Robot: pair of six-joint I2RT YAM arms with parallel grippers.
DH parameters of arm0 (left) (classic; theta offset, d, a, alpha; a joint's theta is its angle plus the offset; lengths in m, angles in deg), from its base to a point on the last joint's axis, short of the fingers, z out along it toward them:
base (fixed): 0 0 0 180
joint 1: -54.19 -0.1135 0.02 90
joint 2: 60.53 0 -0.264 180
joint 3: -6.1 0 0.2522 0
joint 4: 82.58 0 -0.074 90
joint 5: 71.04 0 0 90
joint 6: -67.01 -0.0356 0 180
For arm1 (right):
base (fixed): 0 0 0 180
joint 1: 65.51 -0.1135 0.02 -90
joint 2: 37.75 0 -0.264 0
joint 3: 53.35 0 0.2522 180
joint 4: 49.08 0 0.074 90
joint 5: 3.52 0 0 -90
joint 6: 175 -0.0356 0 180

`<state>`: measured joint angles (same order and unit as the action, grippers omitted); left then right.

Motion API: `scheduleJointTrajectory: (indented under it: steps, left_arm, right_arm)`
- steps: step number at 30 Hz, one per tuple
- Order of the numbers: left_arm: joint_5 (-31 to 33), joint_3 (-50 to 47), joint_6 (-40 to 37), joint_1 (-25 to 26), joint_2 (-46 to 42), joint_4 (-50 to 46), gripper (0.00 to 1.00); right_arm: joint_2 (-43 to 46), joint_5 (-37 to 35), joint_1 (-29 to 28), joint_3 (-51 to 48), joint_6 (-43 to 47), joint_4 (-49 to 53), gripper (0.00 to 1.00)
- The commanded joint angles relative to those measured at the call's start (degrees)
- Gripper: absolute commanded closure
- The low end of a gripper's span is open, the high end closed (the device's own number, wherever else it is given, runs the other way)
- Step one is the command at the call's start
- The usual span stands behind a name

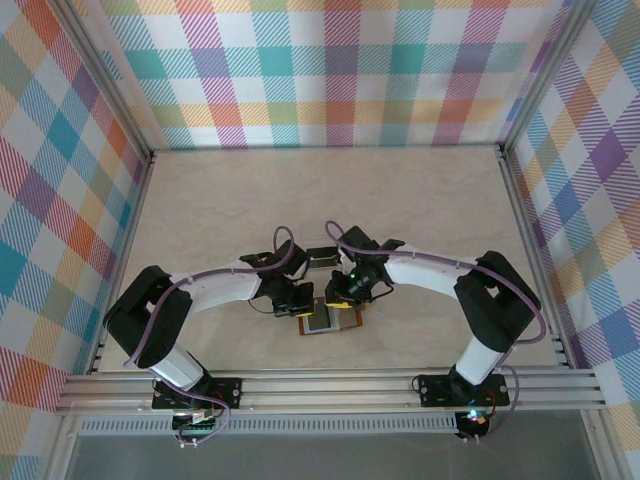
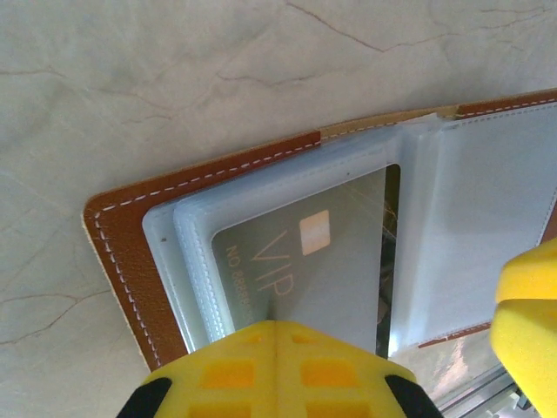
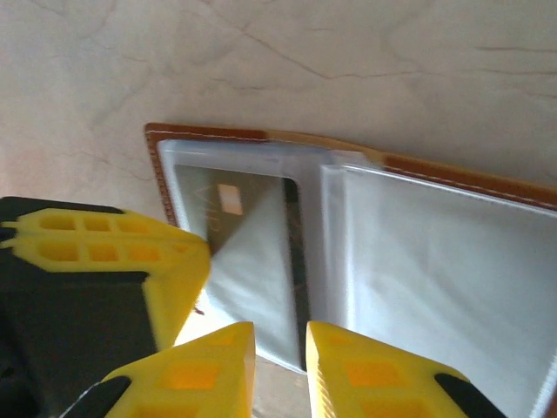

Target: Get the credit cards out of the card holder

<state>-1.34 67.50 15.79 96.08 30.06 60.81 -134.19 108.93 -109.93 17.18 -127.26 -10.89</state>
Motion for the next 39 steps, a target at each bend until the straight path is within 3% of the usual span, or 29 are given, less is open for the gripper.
scheduleJointTrajectory:
  steps: [1, 11, 22, 30, 39]
  left_arm:
    - [1.0, 1.1, -0.4, 0.6, 0.0, -2.6, 1.0]
    - [1.2, 1.3, -0.7, 0.6, -0.2, -3.5, 1.0]
    - [1.9, 1.4, -1.5, 0.5, 0.3, -4.6, 1.0]
    - [6.3, 3.3, -3.6, 0.4, 0.9, -8.3, 1.0]
    - [6.5, 6.1, -5.5, -0.9, 1.8, -10.0, 1.0]
  right_arm:
    - [-2.1, 4.8, 0.0, -0.3, -0.8, -4.8, 0.77]
    - [-7.4, 5.6, 0.5, 0.4, -0.5, -6.9, 0.78]
    - [-6.6, -5.9, 0.6, 2.0, 3.1, 3.0, 0.78]
    - [-2.4, -0.2, 0.6, 1.6, 1.1, -1.3, 0.73]
    - [-2.5, -0.6, 1.0, 0.9, 1.3, -0.5, 0.7]
